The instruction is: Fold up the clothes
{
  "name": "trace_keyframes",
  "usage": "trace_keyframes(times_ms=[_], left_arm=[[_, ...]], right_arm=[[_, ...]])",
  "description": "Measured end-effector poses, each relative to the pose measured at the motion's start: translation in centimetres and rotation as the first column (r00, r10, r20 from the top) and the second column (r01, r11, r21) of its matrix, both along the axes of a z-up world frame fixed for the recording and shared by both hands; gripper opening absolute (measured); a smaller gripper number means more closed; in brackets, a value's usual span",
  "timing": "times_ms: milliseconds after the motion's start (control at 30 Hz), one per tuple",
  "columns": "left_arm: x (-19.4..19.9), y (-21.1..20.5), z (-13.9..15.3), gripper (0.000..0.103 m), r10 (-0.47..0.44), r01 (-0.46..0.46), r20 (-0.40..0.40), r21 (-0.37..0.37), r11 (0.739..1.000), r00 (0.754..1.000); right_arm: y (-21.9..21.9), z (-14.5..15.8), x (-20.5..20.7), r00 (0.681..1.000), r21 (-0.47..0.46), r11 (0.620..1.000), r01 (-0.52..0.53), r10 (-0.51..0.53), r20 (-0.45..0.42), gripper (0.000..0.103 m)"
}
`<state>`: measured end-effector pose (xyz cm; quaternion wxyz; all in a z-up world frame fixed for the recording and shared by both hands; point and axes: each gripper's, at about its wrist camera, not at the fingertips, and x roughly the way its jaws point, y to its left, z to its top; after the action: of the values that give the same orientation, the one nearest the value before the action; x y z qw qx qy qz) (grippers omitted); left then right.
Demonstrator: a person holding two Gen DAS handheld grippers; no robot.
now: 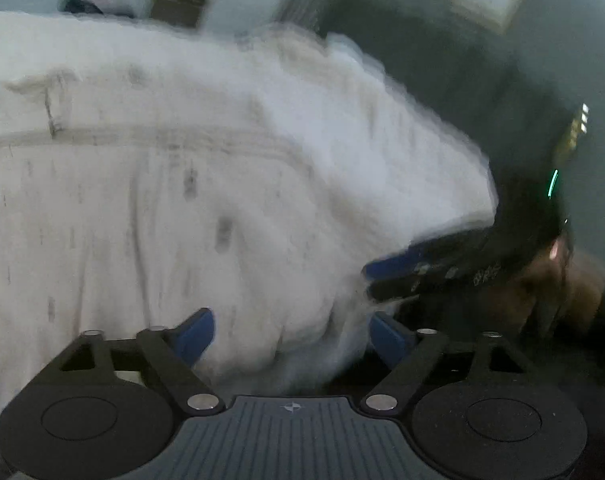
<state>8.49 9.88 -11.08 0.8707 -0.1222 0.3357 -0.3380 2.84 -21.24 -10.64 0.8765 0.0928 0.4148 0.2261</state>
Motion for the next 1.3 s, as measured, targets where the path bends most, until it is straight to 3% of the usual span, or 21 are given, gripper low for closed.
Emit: trace_keyframes(times_ms=[100,167,267,400,567,733,800,900,967,1033,1100,1133,1167,1233,1300], left_arm=[[2.4,-1.1,-1.5,0.099,0.108,-0.107,0.003,0.111,0.988,0.994],[3.0,-1.1,-2.7,0.095,0.132,-0.127,-0.026,0.138,0.982,0.991],[2.6,-0.9,-4.7,0.091,0.107,-0.085,-0.118,0.178,0.98,0.987],[1.4,-1.7,-6.3,0.09,0.055,-0.025,-0.129,0.228,0.973,0.99],[0.4,-1.9,-6.5,0.09,0.039,-0.005,-0.13,0.252,0.968,0.991],[-0.1,-1.7,-5.9,0.089,0.01,0.027,-0.155,0.234,0.972,0.988],[-0.7,-1.1,-4.5,0.089,0.007,0.017,-0.118,0.198,0.98,0.993],[-0.9,1.7,-1.4,0.091,0.1,-0.094,-0.054,0.098,0.991,0.994],[-0.9,3.9,0.0,0.094,0.195,-0.193,-0.025,0.066,0.979,0.98],[-0.9,6.5,1.0,0.099,0.311,-0.313,0.031,0.11,0.943,0.95],[-1.1,9.1,1.5,0.099,0.421,-0.431,0.093,0.191,0.882,0.902],[-1.1,10.2,1.5,0.099,0.453,-0.462,0.091,0.21,0.862,0.887],[-1.0,10.8,1.4,0.099,0.465,-0.469,0.072,0.207,0.859,0.882],[-0.6,12.6,1.0,0.099,0.485,-0.473,-0.027,0.185,0.862,0.874],[-0.1,12.6,0.7,0.099,0.475,-0.453,-0.069,0.209,0.867,0.877]], right_arm=[[0.8,0.1,2.3,0.998,-0.048,0.997,0.063,-0.062,0.014,0.075],[2.3,-1.1,2.8,0.997,-0.146,0.986,0.074,-0.077,-0.013,0.075],[3.8,-3.0,1.5,0.997,-0.214,0.976,0.041,-0.053,-0.051,0.074],[5.2,-4.8,-0.5,0.997,-0.24,0.971,0.003,-0.023,-0.079,0.075],[5.7,-4.6,-1.4,0.997,-0.235,0.972,-0.015,-0.004,-0.081,0.075],[5.6,-4.9,-0.9,0.996,-0.206,0.979,-0.015,-0.003,-0.085,0.075],[5.5,-4.2,-0.8,0.996,-0.183,0.982,-0.039,0.024,-0.081,0.075],[3.2,-2.4,-1.6,1.0,-0.167,0.986,-0.002,-0.002,-0.021,0.078],[0.6,-0.9,-1.7,0.997,-0.17,0.983,0.069,-0.065,0.032,0.09],[-2.9,-0.1,-1.5,0.984,-0.198,0.964,0.177,-0.167,0.067,0.091],[-5.2,-0.1,-1.2,0.973,-0.211,0.95,0.228,-0.217,0.073,0.091],[-6.9,-0.3,-1.1,0.966,-0.212,0.942,0.259,-0.25,0.07,0.091],[-8.9,-0.6,-1.1,0.957,-0.203,0.935,0.29,-0.283,0.06,0.089],[-11.2,-1.0,-1.5,0.951,-0.167,0.937,0.308,-0.302,0.061,0.088],[-13.1,-1.5,-2.0,0.952,-0.115,0.945,0.305,-0.303,0.039,0.084]])
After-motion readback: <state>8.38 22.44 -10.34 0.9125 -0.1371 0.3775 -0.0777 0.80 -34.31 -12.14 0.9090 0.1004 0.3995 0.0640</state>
